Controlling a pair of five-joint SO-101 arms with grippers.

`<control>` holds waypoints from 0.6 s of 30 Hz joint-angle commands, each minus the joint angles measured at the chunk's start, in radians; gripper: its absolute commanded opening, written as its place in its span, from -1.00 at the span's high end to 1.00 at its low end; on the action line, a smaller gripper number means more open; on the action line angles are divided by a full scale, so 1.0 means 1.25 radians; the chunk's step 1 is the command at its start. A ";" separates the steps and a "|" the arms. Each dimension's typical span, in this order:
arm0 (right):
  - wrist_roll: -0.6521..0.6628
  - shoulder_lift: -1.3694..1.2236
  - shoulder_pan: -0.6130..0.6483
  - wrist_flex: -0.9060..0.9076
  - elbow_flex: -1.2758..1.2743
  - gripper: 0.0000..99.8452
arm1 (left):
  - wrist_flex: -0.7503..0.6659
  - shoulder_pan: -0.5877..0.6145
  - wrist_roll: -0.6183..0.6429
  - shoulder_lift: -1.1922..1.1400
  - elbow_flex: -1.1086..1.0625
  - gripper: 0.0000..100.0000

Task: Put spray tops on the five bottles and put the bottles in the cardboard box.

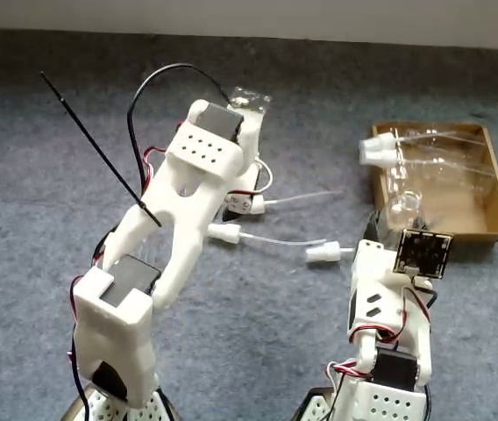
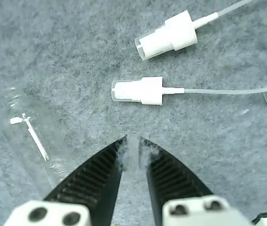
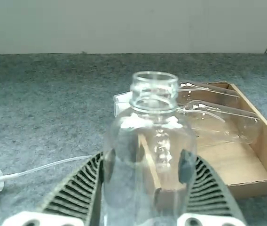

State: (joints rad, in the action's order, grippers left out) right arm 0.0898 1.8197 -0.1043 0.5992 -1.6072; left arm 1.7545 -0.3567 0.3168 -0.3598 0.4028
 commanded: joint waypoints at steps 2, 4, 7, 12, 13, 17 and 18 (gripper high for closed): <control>-0.004 0.003 0.012 -0.024 0.008 0.72 | 0.010 -0.018 0.226 0.044 -0.030 0.99; -0.004 0.003 0.012 -0.024 0.008 0.72 | 0.010 -0.020 0.290 0.044 -0.055 0.98; -0.004 0.003 0.012 -0.024 0.008 0.72 | 0.010 -0.023 0.315 0.044 -0.071 0.98; -0.004 0.003 0.012 -0.024 0.008 0.72 | 0.010 -0.020 0.471 0.044 -0.075 0.98; -0.004 0.003 0.012 -0.024 0.008 0.72 | 0.010 -0.023 0.507 0.044 -0.077 0.98; -0.004 0.003 0.012 -0.024 0.008 0.72 | -0.056 -0.026 0.631 0.044 -0.079 0.70; -0.004 0.003 0.012 -0.024 0.008 0.72 | -0.069 -0.026 0.668 0.042 -0.079 0.58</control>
State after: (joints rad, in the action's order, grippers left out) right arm 0.0898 1.8197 -0.0982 0.5992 -1.6072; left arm 1.7377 -0.3598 0.9920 -0.3598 0.3015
